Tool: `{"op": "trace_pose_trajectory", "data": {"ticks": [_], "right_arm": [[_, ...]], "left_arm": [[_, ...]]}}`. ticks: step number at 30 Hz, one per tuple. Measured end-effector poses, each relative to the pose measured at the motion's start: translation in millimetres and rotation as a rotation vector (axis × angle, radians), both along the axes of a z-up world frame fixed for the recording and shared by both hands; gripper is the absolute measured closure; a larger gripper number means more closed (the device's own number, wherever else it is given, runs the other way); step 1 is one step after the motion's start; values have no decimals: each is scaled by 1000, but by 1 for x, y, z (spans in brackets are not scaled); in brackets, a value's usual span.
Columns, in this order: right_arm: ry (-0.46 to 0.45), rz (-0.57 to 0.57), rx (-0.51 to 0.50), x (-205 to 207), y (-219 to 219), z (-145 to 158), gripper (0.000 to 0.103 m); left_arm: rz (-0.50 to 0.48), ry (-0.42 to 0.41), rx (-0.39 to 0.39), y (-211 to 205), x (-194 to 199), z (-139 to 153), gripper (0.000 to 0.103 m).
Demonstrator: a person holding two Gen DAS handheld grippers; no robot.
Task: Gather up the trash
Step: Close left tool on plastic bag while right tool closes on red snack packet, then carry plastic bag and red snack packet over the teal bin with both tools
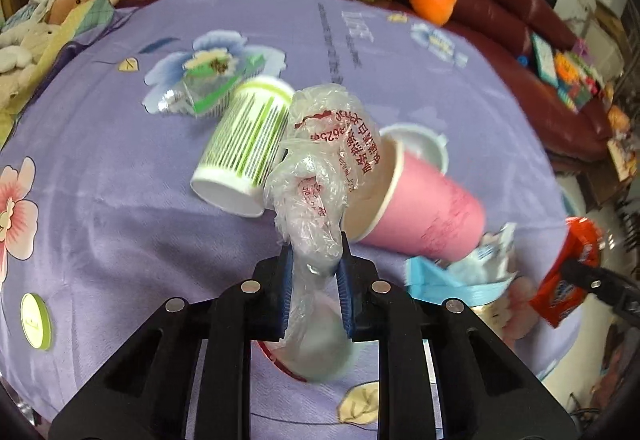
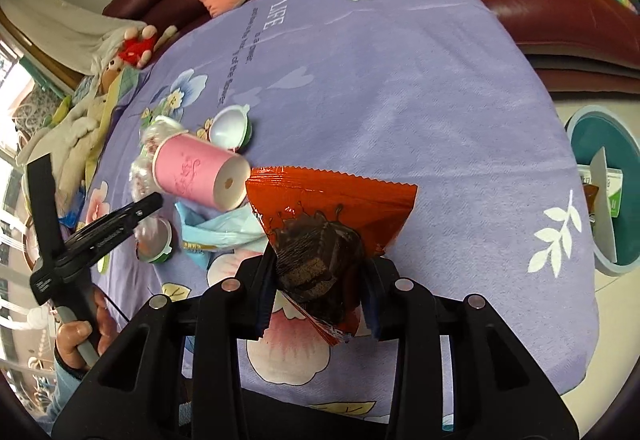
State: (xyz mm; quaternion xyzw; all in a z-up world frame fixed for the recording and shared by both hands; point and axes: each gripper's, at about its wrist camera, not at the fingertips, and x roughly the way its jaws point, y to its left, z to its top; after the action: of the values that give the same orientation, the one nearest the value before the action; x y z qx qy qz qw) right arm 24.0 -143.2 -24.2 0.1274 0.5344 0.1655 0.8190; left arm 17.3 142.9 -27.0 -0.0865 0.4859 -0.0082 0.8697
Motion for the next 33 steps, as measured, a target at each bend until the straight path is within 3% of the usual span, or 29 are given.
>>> {"op": "trace_pose_trajectory", "data": {"ticks": [6, 13, 33], "right_arm": [[-25, -28, 32, 2, -15, 9, 69], [-52, -86, 53, -2, -45, 17, 69], [-136, -377, 90, -21, -199, 30, 68]], "left_arm": [[0, -81, -59, -2, -8, 40, 83], [-65, -142, -63, -37, -7, 70, 83], [-349, -139, -102, -215, 32, 74, 82]]}}
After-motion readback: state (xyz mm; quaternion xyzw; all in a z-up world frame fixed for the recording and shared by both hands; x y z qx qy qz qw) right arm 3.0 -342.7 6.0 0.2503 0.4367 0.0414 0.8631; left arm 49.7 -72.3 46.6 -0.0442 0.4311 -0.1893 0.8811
